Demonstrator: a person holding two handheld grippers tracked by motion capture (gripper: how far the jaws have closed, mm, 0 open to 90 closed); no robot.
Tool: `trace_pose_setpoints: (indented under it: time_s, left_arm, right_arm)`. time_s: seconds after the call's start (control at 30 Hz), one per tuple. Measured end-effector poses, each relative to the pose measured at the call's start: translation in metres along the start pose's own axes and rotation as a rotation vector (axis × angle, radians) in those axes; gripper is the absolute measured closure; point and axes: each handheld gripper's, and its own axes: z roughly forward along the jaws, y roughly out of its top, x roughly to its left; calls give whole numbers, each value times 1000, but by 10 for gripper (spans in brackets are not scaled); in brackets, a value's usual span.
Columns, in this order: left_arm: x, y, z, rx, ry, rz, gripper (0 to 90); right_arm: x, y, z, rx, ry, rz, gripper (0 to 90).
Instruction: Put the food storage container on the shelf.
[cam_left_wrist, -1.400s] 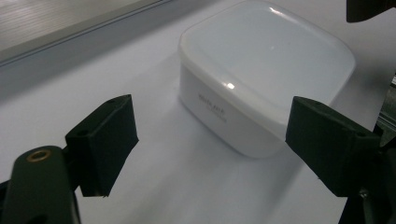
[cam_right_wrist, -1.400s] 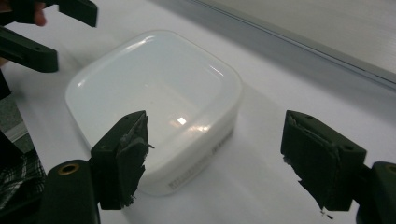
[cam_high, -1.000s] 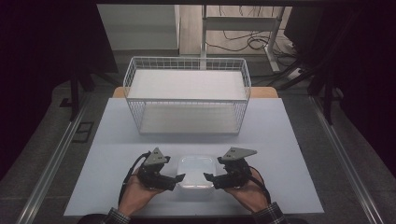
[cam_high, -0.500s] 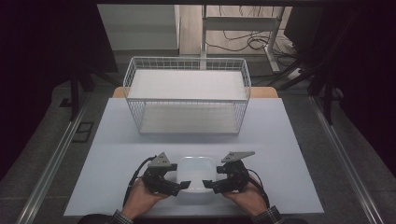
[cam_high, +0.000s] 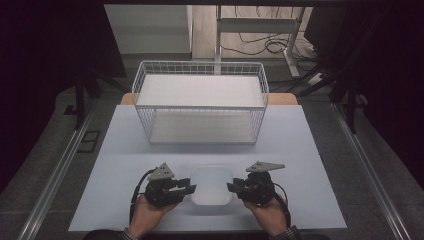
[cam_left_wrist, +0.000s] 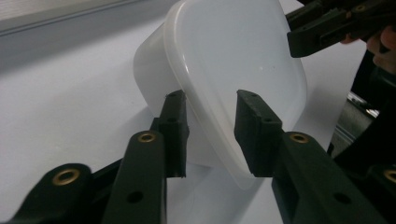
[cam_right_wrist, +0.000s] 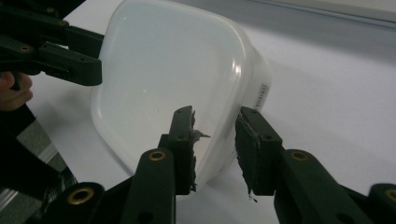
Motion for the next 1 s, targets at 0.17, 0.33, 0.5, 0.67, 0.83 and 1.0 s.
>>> trace_pose_setpoints:
  time_s: [0.17, 0.33, 0.5, 0.67, 0.83, 1.0]
  left_arm:
    - [-1, 2, 0, -30, 45, 8, 790]
    - [1, 7, -3, -60, 50, 14, 795]
    - [5, 19, -7, -76, 66, 21, 795]
    - [13, 30, -7, -88, 81, 14, 795]
    - [21, 40, -8, -105, 88, 22, 795]
    - [30, 52, -7, -118, 99, 26, 794]
  right_arm:
    - [0, -1, -1, -26, -41, -20, 768]
    - [0, 3, -3, -63, -45, -35, 768]
    - [-1, 15, -3, -100, -44, -56, 768]
    - [-5, 27, 0, -125, -44, -72, 768]
    - [-10, 40, 4, -151, -44, -84, 768]
    - [-15, 53, 7, -166, -46, -98, 768]
